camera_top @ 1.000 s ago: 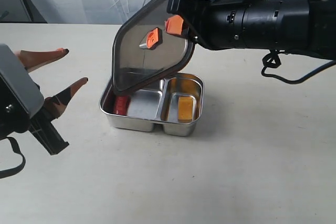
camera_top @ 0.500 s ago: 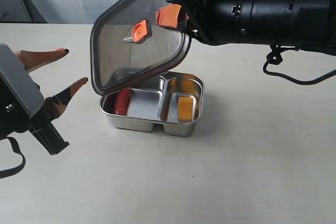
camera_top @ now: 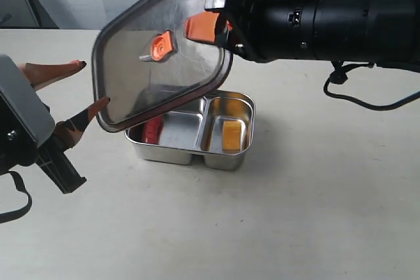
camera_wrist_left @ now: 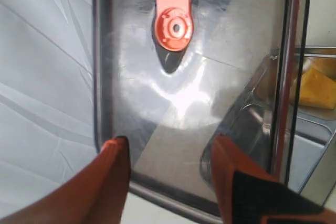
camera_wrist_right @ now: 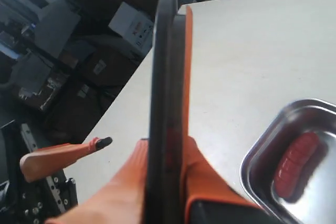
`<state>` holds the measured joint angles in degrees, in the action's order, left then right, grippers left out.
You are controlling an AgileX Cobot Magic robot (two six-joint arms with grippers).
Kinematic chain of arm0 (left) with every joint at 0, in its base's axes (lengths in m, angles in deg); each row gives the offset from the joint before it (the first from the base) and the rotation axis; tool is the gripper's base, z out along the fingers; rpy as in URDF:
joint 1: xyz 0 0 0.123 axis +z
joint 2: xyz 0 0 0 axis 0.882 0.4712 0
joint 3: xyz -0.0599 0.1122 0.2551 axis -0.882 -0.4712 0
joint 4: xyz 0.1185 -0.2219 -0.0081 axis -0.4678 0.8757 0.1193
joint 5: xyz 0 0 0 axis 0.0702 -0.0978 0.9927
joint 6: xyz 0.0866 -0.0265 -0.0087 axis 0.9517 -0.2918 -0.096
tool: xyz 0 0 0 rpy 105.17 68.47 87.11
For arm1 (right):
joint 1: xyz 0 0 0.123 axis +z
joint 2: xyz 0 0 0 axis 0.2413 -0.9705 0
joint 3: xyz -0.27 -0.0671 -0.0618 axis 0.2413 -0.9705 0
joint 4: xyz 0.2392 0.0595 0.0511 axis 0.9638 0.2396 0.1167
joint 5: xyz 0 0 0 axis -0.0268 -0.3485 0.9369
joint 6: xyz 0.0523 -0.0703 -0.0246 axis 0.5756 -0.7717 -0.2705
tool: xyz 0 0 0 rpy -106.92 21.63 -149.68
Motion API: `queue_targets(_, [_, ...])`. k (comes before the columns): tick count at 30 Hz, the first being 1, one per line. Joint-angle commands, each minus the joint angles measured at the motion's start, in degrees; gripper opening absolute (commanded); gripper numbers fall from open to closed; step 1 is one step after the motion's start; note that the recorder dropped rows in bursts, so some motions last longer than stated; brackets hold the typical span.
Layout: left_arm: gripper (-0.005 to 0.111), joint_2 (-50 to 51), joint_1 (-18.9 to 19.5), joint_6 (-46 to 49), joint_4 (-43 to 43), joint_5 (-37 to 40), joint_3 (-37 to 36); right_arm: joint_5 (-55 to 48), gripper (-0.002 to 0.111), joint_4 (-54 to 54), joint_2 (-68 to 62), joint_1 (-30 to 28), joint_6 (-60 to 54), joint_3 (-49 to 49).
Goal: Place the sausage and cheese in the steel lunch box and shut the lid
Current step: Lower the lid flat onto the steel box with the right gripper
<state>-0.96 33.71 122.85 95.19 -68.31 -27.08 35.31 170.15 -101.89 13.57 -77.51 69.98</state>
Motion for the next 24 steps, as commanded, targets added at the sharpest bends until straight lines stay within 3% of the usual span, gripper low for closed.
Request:
queue_targets(1, [0.046, -0.1, -0.3, -0.6, 0.6, -0.4, -0.2, -2.4, -0.001, 0.4, 0.7, -0.1, -9.8, 0.7])
queue_targets(4, [0.046, -0.1, -0.3, -0.6, 0.6, -0.4, -0.2, -3.5, -0.001, 0.4, 0.7, -0.1, -18.0, 0.7])
queue_targets(6, [0.046, -0.1, -0.3, -0.6, 0.6, -0.4, -0.2, 1.9, -0.001, 0.4, 0.7, 1.9, -15.3, 0.7])
queue_targets(8, [0.046, -0.1, -0.3, -0.6, 0.6, -0.4, -0.2, 11.7, -0.001, -2.8, 1.1, 4.5, -7.8, 0.7])
queue_targets(11, [0.046, -0.1, -0.3, -0.6, 0.3, -0.4, -0.2, 29.3, -0.001, -27.0, 2.5, 9.6, 20.2, 0.9])
queue_targets(15, [0.046, -0.1, -0.3, -0.6, 0.3, -0.4, -0.2, 41.1, -0.001, -36.3, 4.1, 14.4, 29.9, -0.4])
queue_targets(17, [0.046, -0.1, -0.3, -0.6, 0.3, -0.4, -0.2, 44.3, -0.001, -48.7, 4.1, 14.9, 47.1, -2.1])
queue_targets(20, [0.046, -0.1, -0.3, -0.6, 0.5, -0.4, -0.2, 50.3, -0.001, -82.6, 4.1, 14.8, 82.0, -6.2])
queue_targets(22, [0.046, -0.1, -0.3, -0.6, 0.3, -0.4, -0.2, 58.2, -0.001, -106.5, 3.9, 13.3, 108.6, -9.2])
queue_targets(24, [0.046, -0.1, -0.3, -0.6, 0.2, -0.4, -0.2, 68.6, -0.001, -119.1, 2.9, 11.2, 123.4, -11.1])
